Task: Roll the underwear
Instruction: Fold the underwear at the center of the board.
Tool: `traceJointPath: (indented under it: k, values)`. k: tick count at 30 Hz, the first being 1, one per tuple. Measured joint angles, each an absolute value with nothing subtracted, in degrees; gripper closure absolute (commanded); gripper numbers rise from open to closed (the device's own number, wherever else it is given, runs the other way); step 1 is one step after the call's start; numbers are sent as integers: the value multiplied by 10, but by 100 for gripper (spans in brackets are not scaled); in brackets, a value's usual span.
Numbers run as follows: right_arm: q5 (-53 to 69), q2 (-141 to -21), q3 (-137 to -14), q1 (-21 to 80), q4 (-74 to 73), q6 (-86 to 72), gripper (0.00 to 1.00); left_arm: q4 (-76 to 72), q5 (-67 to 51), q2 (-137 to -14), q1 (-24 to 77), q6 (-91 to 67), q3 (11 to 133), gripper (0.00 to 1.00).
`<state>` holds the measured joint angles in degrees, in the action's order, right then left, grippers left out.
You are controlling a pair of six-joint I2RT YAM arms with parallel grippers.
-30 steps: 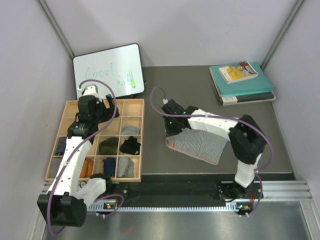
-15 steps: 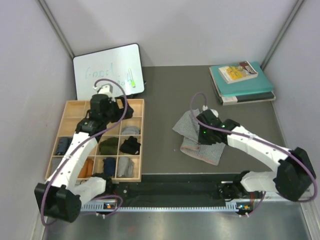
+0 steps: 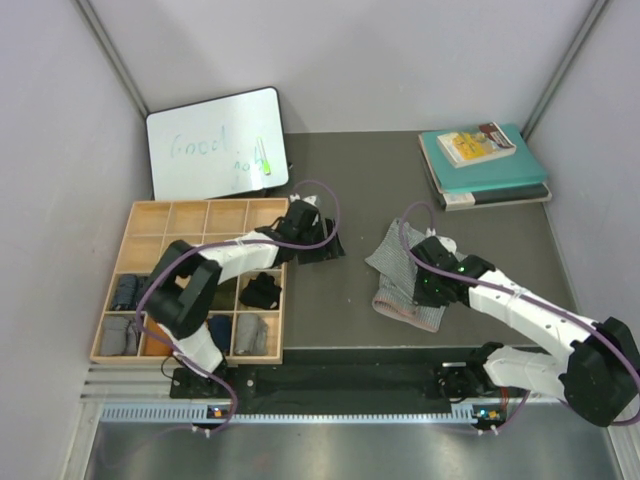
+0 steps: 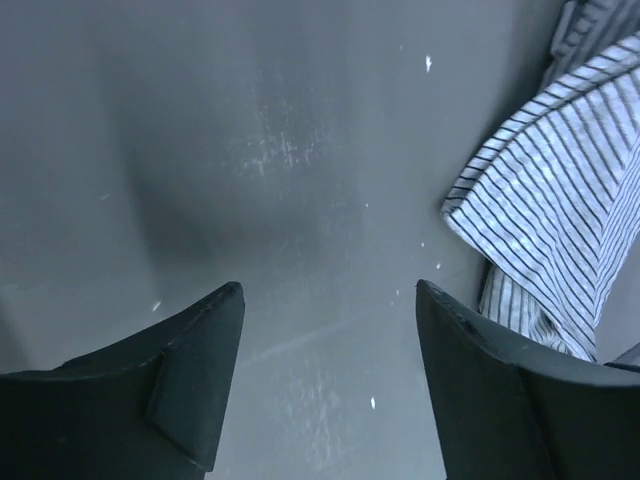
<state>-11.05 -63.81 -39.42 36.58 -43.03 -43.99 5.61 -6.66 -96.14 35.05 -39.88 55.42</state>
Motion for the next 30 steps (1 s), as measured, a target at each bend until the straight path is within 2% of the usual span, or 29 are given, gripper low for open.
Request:
traceJointPath:
  k: [1,11,18,19,24,28,30]
  values:
    - [-109,-637,-391,366,-428,-441,100,44,-77,-978,352,-408,554,32]
    - [-93,-637,-382,366,-411,-442,100,-30,-129,-1076,391,-458,619,34]
    - [-81,-638,-375,366,-390,-442,100,-20,-134,-1122,413,-464,669,42]
    - [-79,-638,-374,366,-390,-442,100,-16,-131,-1125,415,-463,674,48]
    - [-75,-638,-367,366,-386,-442,100,-8,-123,-1139,419,-460,686,60]
    - [-74,-638,-367,366,-385,-442,100,-8,-123,-1150,421,-463,697,75]
    - [-74,-638,-364,366,-382,-442,100,-8,-122,-1155,423,-463,699,88]
